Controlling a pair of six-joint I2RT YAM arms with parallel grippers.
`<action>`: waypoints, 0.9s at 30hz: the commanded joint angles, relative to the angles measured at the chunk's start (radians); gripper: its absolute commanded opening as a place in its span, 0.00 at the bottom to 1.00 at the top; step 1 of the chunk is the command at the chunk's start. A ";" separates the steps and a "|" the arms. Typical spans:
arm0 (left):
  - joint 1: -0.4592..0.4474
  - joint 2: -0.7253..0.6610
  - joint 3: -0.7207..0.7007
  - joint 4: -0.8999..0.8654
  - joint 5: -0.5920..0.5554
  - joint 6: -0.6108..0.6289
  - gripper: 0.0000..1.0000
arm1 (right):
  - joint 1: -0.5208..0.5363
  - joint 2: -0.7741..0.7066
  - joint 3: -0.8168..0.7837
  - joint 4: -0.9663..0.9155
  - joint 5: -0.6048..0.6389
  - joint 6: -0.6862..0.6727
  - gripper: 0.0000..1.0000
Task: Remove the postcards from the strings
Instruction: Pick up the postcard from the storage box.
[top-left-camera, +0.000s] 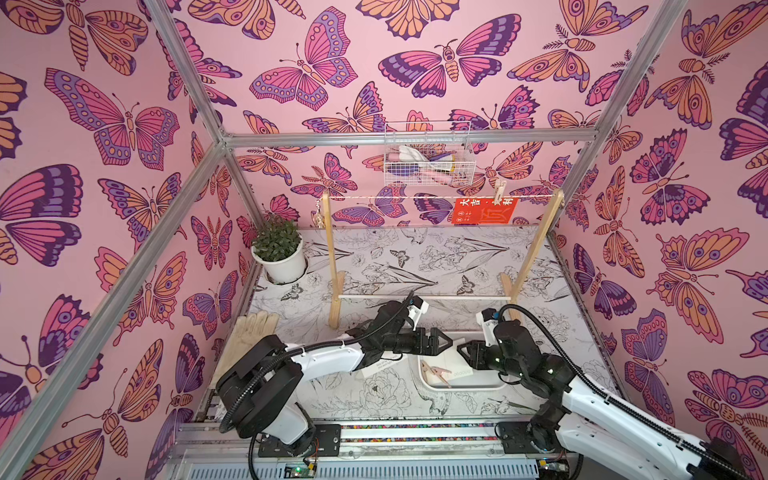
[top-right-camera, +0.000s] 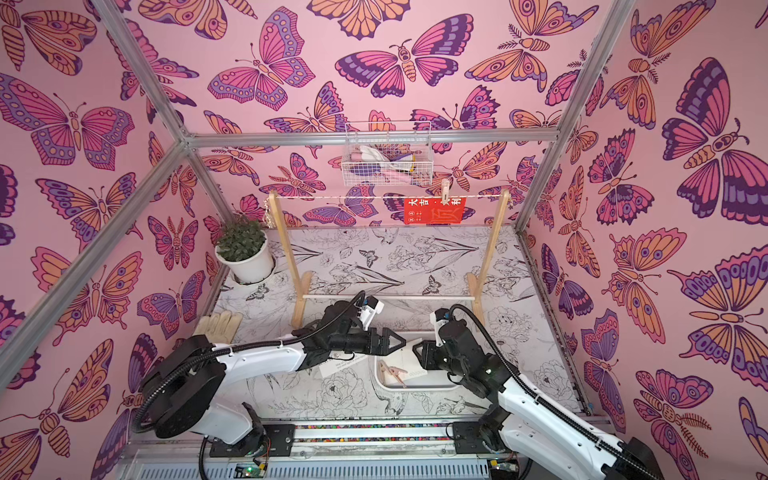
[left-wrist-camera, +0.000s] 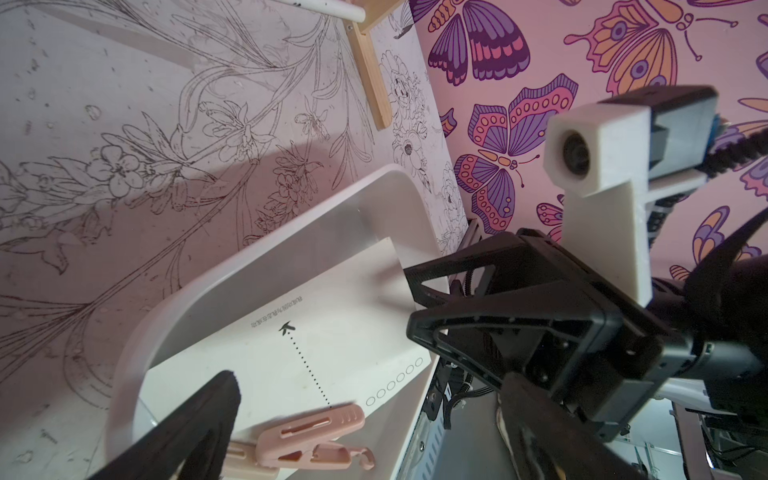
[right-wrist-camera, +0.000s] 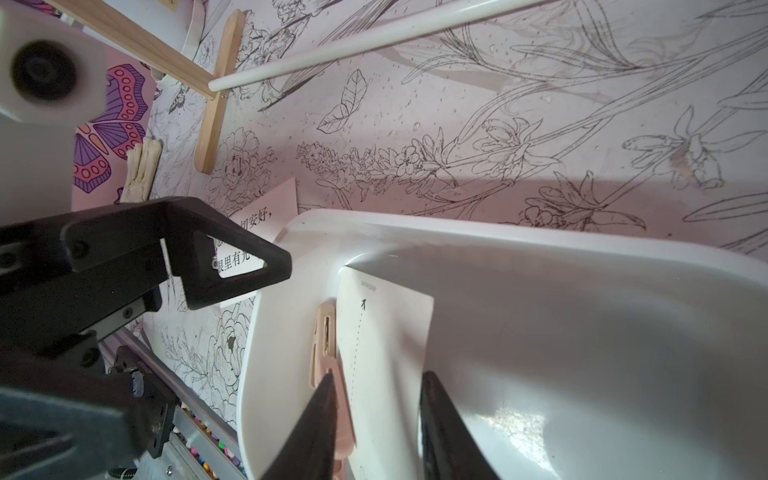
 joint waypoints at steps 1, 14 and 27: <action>-0.005 0.012 0.022 0.013 -0.010 0.000 1.00 | -0.005 -0.003 0.012 -0.013 -0.031 0.011 0.30; -0.005 -0.003 0.025 0.010 -0.019 0.021 1.00 | -0.005 0.012 0.053 -0.039 -0.022 0.001 0.06; 0.034 -0.161 0.051 0.022 -0.016 0.148 1.00 | -0.005 -0.007 0.270 -0.338 0.156 -0.184 0.00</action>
